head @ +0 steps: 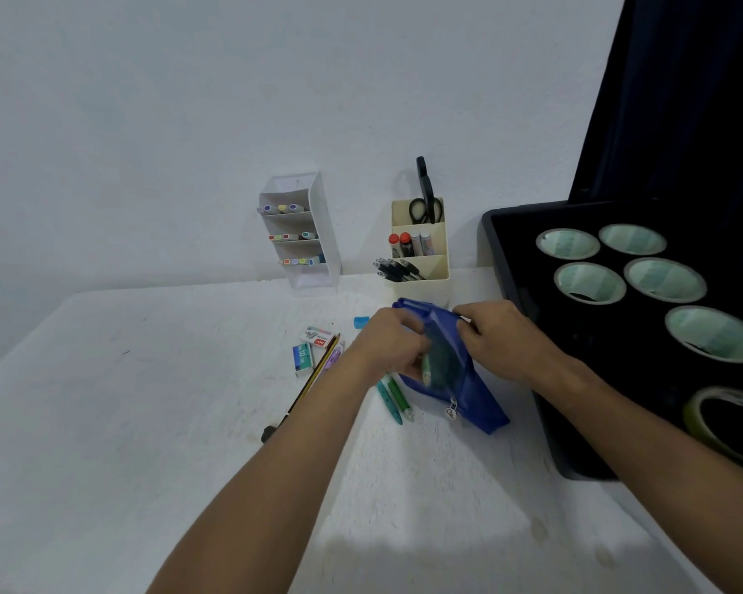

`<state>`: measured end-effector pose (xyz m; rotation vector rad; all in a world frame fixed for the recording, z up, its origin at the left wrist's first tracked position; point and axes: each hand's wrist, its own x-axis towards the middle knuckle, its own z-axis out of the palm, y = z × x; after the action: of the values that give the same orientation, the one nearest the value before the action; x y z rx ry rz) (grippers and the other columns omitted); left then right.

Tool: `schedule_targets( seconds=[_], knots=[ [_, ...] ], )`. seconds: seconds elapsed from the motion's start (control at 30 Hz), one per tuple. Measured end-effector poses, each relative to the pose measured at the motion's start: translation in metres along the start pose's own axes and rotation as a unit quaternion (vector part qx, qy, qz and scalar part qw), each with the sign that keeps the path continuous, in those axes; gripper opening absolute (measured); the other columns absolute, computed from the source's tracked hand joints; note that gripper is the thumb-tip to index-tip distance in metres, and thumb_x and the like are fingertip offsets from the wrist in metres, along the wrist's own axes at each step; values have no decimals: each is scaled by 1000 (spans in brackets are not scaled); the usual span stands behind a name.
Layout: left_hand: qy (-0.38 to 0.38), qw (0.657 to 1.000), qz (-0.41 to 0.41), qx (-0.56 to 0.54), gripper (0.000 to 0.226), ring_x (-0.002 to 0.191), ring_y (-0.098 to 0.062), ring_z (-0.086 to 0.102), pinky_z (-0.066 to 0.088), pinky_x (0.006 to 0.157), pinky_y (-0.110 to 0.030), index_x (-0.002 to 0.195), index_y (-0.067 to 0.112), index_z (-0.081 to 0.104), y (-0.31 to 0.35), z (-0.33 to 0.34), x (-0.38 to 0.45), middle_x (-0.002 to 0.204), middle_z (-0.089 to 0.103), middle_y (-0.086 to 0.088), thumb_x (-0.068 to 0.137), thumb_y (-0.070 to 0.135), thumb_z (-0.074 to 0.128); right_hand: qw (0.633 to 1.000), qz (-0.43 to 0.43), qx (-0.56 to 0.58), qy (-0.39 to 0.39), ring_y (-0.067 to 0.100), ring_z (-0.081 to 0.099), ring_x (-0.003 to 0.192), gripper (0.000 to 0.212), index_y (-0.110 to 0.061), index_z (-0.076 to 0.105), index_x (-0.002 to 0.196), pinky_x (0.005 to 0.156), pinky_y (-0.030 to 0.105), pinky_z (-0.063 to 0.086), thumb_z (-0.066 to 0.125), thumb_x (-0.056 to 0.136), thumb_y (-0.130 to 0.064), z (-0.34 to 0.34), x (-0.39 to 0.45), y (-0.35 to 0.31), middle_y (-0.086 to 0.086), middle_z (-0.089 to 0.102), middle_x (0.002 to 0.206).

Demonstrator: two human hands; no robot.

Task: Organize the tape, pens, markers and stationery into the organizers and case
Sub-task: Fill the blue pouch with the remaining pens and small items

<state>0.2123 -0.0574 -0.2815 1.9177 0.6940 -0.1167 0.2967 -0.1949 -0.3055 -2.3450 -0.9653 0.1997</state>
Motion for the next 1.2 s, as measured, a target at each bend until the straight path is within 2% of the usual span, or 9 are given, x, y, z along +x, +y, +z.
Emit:
schedule_targets(
  seconds=[0.13,0.33,0.47,0.57,0.7,0.8,0.9,1.07,1.2],
  knots=[
    [38,991,12,131,8,85,-28,69,56,62,-29,78,9,67,-5,15,23,80,68,-11,84,9,61,1000,1,2,-3,18,61,72,22,-15,64,98,68,36,56,43,98,-22,-1,0,-2,3,62,83],
    [59,993,46,91,23,101,-26,63,53,91,-37,107,10,69,-4,28,31,108,69,-10,86,13,59,1000,-16,-3,5,24,61,68,24,-11,63,87,65,42,55,44,96,-21,-1,0,-1,8,64,79],
    [76,996,45,12,18,81,-32,71,59,78,-47,88,12,68,-16,11,29,89,72,-17,75,3,60,1000,-8,-2,11,22,61,67,25,-10,64,92,60,36,54,43,96,-23,1,1,0,8,66,82],
    [114,993,17,7,16,62,-24,69,62,66,-39,94,9,65,-27,-13,29,83,69,-15,79,3,63,1000,-9,13,19,21,60,62,27,-8,63,87,54,32,49,42,94,-24,0,0,0,9,66,76],
    [159,983,-16,88,13,71,-29,70,61,69,-37,98,8,60,-46,-35,27,89,68,-15,85,8,61,999,-11,19,44,19,55,55,23,-6,62,82,50,30,44,44,92,-16,1,-1,1,7,62,68],
    [136,971,-46,189,6,80,-28,69,56,66,-34,84,10,56,-55,-37,23,76,62,-9,86,13,62,998,-15,17,55,14,45,49,24,-11,51,68,50,27,36,44,91,-12,2,-1,1,1,52,60],
    [110,972,-75,194,16,71,-27,71,58,68,-36,91,2,62,-61,-30,23,80,70,-14,86,18,63,998,-15,20,56,11,42,49,27,-17,45,66,49,23,32,44,92,-10,2,-1,0,-3,48,59],
    [107,971,-120,178,23,64,-22,73,59,66,-32,89,8,57,-64,-15,25,87,71,-12,86,28,69,999,-18,-8,46,14,50,54,18,-7,58,86,50,23,35,43,95,-14,5,0,4,7,61,74],
    [115,972,-134,158,26,60,-20,68,57,58,-26,92,7,58,-64,-12,29,87,70,-13,85,29,70,999,-10,-37,25,9,49,56,23,-10,60,106,48,17,32,42,98,-21,6,1,4,0,56,75]
  ],
)
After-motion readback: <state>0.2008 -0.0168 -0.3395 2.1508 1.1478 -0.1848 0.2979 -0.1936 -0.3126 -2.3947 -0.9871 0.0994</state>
